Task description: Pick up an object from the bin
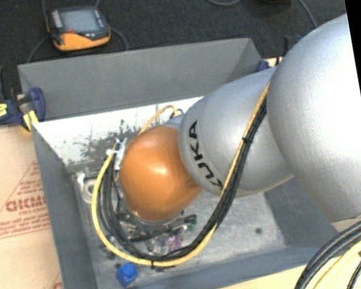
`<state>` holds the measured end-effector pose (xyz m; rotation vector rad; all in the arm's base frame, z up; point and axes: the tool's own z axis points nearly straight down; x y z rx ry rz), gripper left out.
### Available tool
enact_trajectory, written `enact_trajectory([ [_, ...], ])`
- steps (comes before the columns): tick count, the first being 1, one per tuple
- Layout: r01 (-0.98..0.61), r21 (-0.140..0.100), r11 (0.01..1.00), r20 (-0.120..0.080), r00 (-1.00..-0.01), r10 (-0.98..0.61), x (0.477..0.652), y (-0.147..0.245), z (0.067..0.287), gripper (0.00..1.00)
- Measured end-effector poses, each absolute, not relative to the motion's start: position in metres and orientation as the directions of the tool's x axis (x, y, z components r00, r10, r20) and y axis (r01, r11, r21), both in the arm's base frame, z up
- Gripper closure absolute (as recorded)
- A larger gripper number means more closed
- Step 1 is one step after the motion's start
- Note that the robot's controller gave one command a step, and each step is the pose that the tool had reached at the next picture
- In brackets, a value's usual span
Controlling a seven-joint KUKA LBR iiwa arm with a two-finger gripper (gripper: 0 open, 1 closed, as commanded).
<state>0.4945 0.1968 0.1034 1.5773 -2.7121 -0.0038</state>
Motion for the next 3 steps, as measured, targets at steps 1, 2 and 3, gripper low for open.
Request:
enact_trajectory([
  [1, -0.962, 0.001, 0.271, 0.000, -0.271, -0.962, 0.471, 0.198, 0.070, 0.00],
  [2, -0.962, 0.000, 0.274, -0.001, -0.274, -0.962, 0.472, 0.198, 0.070, 1.00],
  [3, -0.969, -0.009, 0.246, -0.008, -0.246, -0.969, 0.490, 0.218, 0.240, 1.00],
])
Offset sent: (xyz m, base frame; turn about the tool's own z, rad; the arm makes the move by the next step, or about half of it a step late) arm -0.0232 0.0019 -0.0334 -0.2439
